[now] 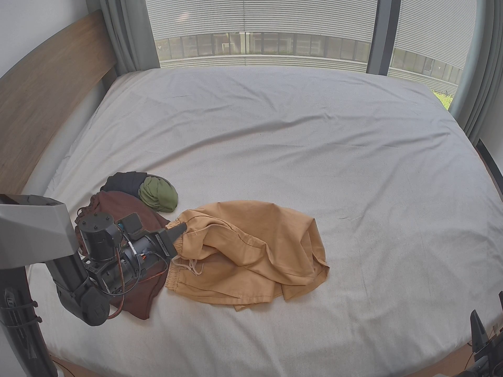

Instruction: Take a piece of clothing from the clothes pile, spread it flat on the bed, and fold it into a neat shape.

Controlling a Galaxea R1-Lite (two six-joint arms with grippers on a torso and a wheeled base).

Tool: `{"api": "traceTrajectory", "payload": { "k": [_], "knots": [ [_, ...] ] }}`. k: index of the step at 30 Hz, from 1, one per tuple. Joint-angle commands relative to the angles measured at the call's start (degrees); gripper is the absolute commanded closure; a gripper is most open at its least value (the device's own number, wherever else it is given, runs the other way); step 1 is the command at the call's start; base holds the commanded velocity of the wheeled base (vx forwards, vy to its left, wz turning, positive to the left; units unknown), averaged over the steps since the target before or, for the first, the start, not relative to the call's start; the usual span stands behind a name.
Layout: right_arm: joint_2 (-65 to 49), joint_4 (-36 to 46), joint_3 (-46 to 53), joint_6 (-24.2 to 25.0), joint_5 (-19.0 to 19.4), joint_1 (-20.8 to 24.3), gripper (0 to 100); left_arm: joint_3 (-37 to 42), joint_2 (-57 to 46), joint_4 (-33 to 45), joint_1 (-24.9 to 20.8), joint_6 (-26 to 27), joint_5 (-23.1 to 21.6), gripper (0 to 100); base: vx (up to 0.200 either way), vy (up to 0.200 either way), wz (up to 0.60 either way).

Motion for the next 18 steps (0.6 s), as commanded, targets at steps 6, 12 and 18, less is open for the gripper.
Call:
{"api": "traceTrajectory", "payload": {
  "k": [6, 12, 18],
  "knots": [
    [-0.9, -4.4, -2.2, 0.2, 0.4, 0.2, 0, -0.2, -1.2, 0.0, -1.0, -0.1, 0.1, 100, 0.000, 0.000, 0.00],
    [13.2, -5.7, -19.8, 0.2, 2.7, 1.3, 0, -0.4, -2.2, 0.0, -1.0, -1.5, 0.0, 100, 0.000, 0.000, 0.00],
    [30.9, -7.6, -26.8, 6.3, 8.8, 9.9, 0, -0.9, -2.2, 0.0, -1.0, -1.5, 0.0, 100, 0.000, 0.000, 0.00]
  ]
}}
